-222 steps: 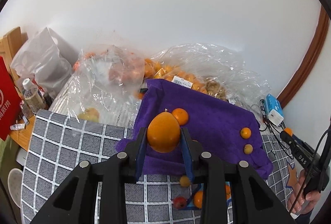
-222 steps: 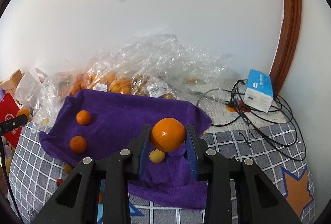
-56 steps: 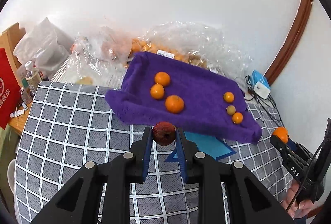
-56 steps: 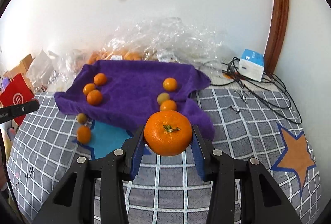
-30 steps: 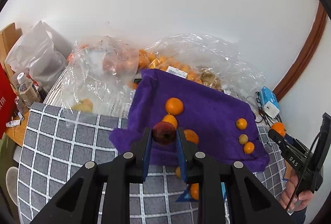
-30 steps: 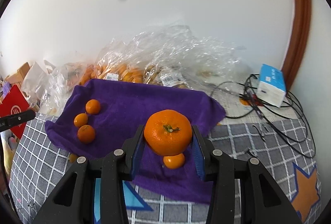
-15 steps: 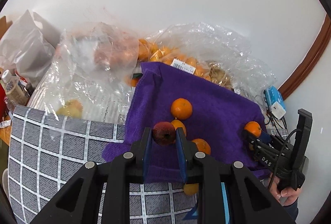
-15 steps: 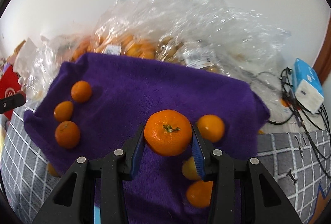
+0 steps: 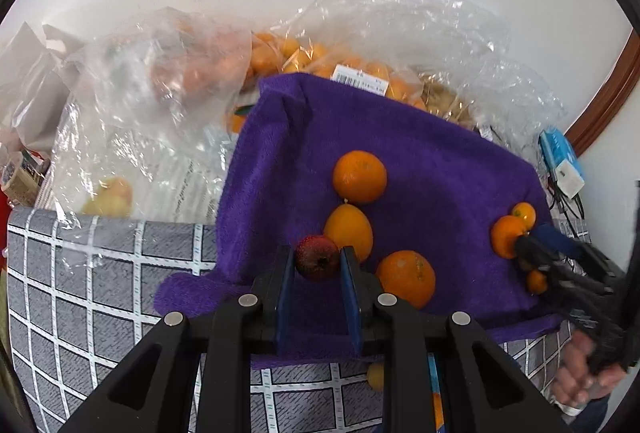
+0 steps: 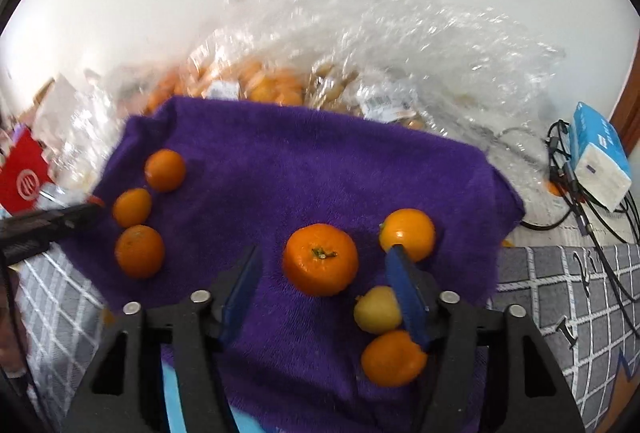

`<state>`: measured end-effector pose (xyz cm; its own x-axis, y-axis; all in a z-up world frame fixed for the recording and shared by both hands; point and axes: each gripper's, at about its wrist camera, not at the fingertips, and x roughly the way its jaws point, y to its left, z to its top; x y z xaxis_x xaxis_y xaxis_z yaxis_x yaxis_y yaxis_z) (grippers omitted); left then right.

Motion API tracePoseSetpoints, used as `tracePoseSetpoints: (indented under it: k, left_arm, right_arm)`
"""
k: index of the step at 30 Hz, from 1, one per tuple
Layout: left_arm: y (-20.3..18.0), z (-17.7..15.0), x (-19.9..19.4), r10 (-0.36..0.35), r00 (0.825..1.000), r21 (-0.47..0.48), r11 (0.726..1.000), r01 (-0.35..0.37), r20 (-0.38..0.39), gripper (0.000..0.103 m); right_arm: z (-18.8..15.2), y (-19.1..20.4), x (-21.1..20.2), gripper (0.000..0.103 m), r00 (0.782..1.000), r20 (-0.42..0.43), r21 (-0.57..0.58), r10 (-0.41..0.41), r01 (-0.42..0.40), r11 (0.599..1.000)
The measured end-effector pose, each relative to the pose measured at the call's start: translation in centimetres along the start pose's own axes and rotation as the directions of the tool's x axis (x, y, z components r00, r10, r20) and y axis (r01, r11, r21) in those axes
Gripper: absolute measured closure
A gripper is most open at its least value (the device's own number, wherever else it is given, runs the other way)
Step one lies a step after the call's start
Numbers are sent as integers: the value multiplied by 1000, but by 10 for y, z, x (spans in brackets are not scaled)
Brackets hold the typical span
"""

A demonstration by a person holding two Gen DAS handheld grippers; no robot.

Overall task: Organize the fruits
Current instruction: 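Carry the tangerine and the red fruit onto the purple towel, then open both tools to release the fruits onto the towel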

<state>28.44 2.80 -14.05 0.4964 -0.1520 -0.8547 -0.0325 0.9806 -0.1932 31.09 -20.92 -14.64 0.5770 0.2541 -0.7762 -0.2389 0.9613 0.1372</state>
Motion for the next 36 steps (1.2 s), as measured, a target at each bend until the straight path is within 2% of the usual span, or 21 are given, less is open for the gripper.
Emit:
tracePoseSetpoints:
  k: [2,6,13,15,20,23,27,32,34,36]
  left_arm:
    - [0,0,6,1,1000,0,1000,-1,-21,81]
    - [-2,-1,15,-8,999,-10,1000,7,-54,81]
    - [-2,-2,16,-20,998,-22,1000,18,-65,81]
    - [-2,-4,9,-45,997,-17,999,44,-61,80]
    - [3,-14,-32,-55,998,7,998,55,16,64]
    - [12,-23,-54,-55,998,-8,998,55,39,62]
    - [25,-37,-76,-32,997,-10,999,33,63,60]
    - [47,-59,-85,-20,998,-38,999,22,58,59]
    - [57,-70,-84,-27,998,-53,998,30,48,59]
    - [64,-81,-81,-3,999,-56,998,5,42,59]
  right_arm:
    - [-1,-5,-12,35,1000,19,17,12,-13,1000]
    - [-9,-16,-32,35,998,54,53,-19,17,998]
    - [-30,-11,-43,36,997,31,15,-71,70,997]
    - [-35,-7,-47,36,996,38,19,-80,80,997]
    - [-43,10,-56,36,991,58,7,-117,116,993]
    - [-47,18,-65,37,991,77,25,-105,103,994]
    - [-54,29,-73,41,996,70,62,-50,46,997]
    - [-66,47,-70,53,997,44,55,-60,57,997]
    - [-72,53,-67,54,998,38,51,-59,57,997]
    - [-78,59,-65,54,998,35,49,-49,47,998]
